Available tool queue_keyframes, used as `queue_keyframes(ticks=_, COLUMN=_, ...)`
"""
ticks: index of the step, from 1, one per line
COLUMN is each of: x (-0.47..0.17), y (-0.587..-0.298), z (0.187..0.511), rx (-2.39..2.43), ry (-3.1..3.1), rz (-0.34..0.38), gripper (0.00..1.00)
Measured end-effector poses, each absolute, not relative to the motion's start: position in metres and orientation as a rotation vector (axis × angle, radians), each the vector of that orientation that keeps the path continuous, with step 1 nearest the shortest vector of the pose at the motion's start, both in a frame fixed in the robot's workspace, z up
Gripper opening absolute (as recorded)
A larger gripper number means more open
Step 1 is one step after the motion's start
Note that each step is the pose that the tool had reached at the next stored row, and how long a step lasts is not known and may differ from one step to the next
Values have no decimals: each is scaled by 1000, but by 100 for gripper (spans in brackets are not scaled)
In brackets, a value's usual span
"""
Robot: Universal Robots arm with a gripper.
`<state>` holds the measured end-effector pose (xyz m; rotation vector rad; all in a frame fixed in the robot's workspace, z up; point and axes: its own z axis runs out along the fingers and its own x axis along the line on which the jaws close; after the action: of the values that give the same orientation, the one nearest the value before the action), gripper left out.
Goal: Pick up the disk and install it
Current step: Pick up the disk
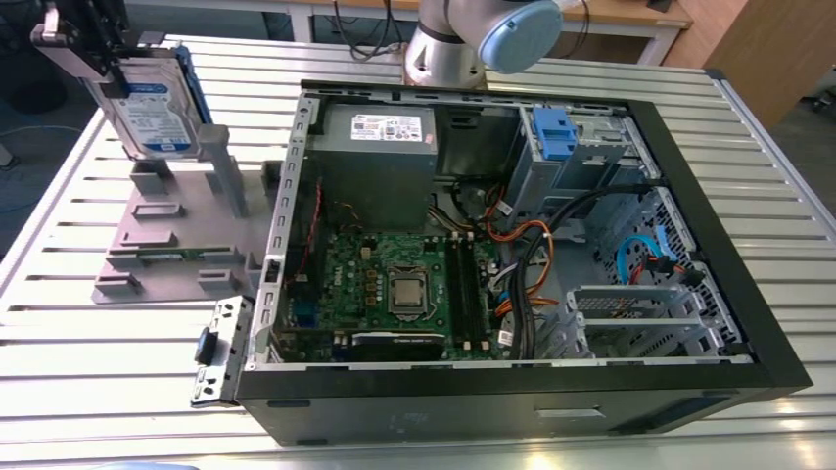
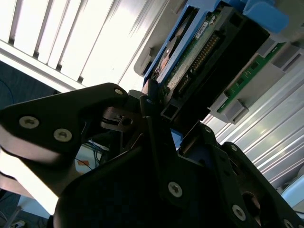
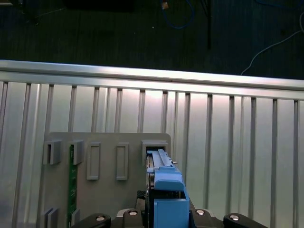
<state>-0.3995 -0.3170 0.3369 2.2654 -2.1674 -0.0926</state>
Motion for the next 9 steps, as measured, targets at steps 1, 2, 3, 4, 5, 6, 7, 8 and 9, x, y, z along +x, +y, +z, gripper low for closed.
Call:
queue_keyframes(ticks=1, x=-400, y=-317, z=337, rx=2265, ry=-2167, rz=-93, gripper=37)
queue_keyframes(ticks=2, x=-400, y=-317, z=338, rx=2265, ry=-2167, rz=-93, gripper=37)
queue_keyframes(ticks=3, x=-400, y=-317, z=338, rx=2265, ry=-2167, rz=-93, gripper=37)
queue_keyframes(ticks=4, x=-400, y=-317, z=338, rx=2265, ry=-2167, rz=-93, gripper=37)
queue_keyframes(ticks=5, x=-400, y=-317, z=338, rx=2265, ry=-2167, rz=-93, gripper=37)
queue_keyframes(ticks=6, x=-400, y=-317, z=339, rx=2265, ry=-2167, rz=-93, gripper=37)
queue_keyframes(ticks=7, x=-400, y=-317, z=339, rx=2265, ry=-2167, rz=-93, gripper=37)
queue_keyframes(ticks=8, x=-400, y=-317, z=340, rx=2265, ry=-2167, rz=-93, gripper=37)
queue_keyframes(ticks=9, x=-400, y=-317, z=340, rx=2265, ry=-2167, rz=-93, gripper=37)
